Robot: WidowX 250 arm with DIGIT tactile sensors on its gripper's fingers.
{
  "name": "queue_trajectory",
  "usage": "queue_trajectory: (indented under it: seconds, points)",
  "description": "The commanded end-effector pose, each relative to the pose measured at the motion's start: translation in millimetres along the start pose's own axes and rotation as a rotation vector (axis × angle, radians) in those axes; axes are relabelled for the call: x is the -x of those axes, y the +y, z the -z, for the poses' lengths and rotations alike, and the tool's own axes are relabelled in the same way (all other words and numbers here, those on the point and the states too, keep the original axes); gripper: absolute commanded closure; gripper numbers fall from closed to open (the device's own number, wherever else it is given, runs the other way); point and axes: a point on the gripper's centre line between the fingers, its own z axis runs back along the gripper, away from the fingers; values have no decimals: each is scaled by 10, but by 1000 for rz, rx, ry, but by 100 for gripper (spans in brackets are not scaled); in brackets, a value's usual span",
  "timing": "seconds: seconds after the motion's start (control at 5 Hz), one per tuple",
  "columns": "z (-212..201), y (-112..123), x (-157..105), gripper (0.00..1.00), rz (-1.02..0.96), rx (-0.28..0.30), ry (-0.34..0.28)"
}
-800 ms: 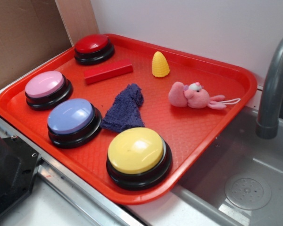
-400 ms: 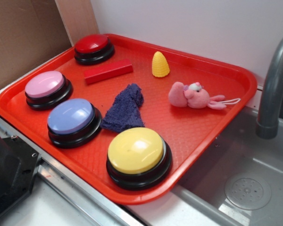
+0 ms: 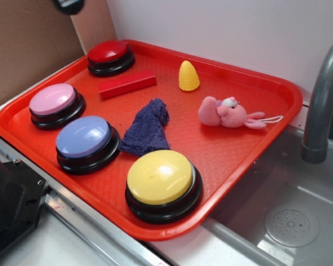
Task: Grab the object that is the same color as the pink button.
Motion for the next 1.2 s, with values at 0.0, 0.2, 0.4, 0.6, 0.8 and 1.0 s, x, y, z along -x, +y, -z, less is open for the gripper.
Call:
queue_trajectory:
  seconds: [0.0, 0.2, 0.4, 0.6, 0.8, 1.0]
  points:
    - [940, -381, -523, 0, 345, 46, -1]
    - [1235, -361, -618, 0, 371, 21, 5]
    - [1438, -373, -780, 0, 353, 25, 6]
    - [1577, -411, -801, 0, 372, 40, 34]
    - [1745, -470, -825, 0, 404, 56, 32]
    - [1807, -490, -841, 0, 417, 69, 50]
